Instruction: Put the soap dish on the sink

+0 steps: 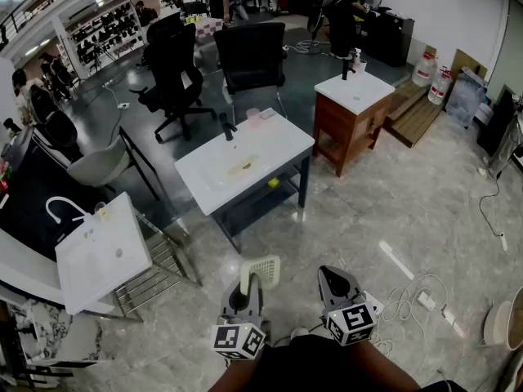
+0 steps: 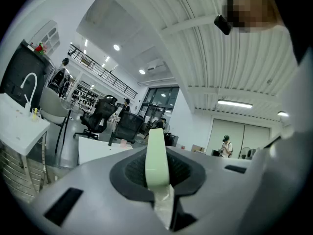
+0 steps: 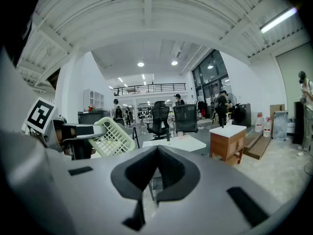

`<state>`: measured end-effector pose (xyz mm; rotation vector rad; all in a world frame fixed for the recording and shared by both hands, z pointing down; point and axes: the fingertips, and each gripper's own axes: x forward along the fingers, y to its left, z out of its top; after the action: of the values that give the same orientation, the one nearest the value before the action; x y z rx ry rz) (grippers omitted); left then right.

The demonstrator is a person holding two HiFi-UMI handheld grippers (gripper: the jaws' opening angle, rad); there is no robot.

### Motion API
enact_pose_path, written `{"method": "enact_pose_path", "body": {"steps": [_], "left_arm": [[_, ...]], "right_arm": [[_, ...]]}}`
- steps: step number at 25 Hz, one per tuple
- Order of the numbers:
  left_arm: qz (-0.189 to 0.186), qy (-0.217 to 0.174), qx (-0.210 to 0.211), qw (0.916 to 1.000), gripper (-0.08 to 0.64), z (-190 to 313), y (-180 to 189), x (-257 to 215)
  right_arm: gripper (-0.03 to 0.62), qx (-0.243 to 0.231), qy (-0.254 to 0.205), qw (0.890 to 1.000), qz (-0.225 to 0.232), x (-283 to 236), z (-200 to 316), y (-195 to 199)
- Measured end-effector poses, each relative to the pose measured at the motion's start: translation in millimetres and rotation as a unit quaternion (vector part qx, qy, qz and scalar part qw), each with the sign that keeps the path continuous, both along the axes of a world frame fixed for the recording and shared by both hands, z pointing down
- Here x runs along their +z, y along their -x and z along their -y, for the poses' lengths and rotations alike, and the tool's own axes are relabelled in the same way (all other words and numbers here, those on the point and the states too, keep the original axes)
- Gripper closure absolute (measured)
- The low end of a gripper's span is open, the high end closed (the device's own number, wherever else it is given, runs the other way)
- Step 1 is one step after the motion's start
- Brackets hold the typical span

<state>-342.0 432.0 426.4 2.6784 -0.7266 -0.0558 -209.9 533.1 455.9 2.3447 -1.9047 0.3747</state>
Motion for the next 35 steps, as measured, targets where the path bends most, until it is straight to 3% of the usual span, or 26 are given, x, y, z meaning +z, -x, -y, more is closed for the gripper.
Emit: {"method": "enact_pose_path", "body": {"steps": [8, 18, 27, 35], "left_arm": [[0.002, -0.002, 0.012, 0.9999, 0.511, -17, -20, 5], [0.023, 0.005, 0.026, 0.9994, 0.511, -32, -34, 20], [0.017, 0.016, 0.056, 0.9982, 0.511, -5, -82, 34], [0.015, 0.036, 0.071, 0.9967, 0.512, 56, -139, 46]], "right_arm": [[0.594, 0.001, -0.025, 1.000, 0.012, -1, -16, -15], [0.594, 0.023, -0.011, 0.999, 0.033, 21, -41, -29], [0.594, 0.060, 0.000, 0.998, 0.037, 35, -29, -67], [0.594, 0.077, 0.024, 0.996, 0.029, 41, 24, -123]]}}
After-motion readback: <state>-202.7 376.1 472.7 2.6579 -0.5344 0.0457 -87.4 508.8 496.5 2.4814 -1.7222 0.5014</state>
